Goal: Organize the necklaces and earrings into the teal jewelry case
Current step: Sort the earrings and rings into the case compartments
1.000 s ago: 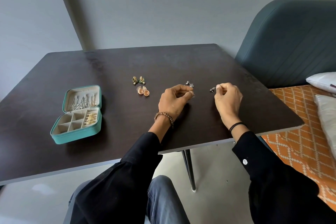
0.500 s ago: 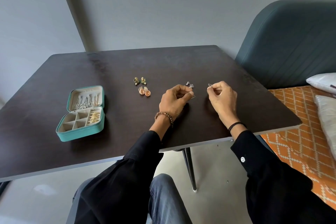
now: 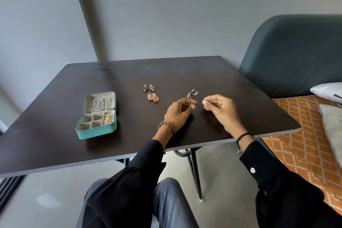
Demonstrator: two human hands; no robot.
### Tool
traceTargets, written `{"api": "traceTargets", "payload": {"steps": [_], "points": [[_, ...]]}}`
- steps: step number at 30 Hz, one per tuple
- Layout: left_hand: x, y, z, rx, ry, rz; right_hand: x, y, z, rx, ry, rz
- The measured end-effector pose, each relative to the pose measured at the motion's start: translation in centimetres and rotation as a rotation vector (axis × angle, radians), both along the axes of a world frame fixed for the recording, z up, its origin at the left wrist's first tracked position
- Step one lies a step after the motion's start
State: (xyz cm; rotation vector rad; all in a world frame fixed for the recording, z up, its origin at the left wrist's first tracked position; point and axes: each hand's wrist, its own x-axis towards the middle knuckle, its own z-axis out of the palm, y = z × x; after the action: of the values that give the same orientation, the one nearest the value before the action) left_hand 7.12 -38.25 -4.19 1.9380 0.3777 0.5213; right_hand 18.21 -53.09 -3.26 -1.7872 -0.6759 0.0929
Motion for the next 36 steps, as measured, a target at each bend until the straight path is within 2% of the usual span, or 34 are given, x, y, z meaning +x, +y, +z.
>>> {"api": "traceTargets", "payload": {"steps": [7, 14, 18, 24, 28, 31, 36], "points": [[-2.0, -0.3, 0.5, -0.074, -0.034, 0.001, -2.4, 0.4, -0.1, 0.027, 0.047, 0.154], [-5.3, 0.1, 1.4, -0.306, -0.096, 0.071, -5.8, 2.3, 0.1, 0.08, 0.148, 0.233], [-7.7, 1.2, 1.5, -0.322, -0.108, 0.134, -7.5, 3.8, 0.2, 0.122, 0.193, 0.299], [-10.4, 2.8, 1.9, -0.377, -0.162, 0.229, -9.3, 6.3, 0.4, 0.163, 0.351, 0.318], [-10.7, 3.0, 2.4, -0.511, -0.145, 0.236, -9.7, 7.4, 1.4, 0.145, 0.483, 0.347], [-10.7, 3.3, 2.7, -0.585, -0.117, 0.241, -9.6, 7.6, 1.7, 0.131, 0.508, 0.36], [-10.7, 3.9, 2.5, -0.593, -0.112, 0.236, -9.4, 8.1, 1.3, 0.14, 0.524, 0.372]]}}
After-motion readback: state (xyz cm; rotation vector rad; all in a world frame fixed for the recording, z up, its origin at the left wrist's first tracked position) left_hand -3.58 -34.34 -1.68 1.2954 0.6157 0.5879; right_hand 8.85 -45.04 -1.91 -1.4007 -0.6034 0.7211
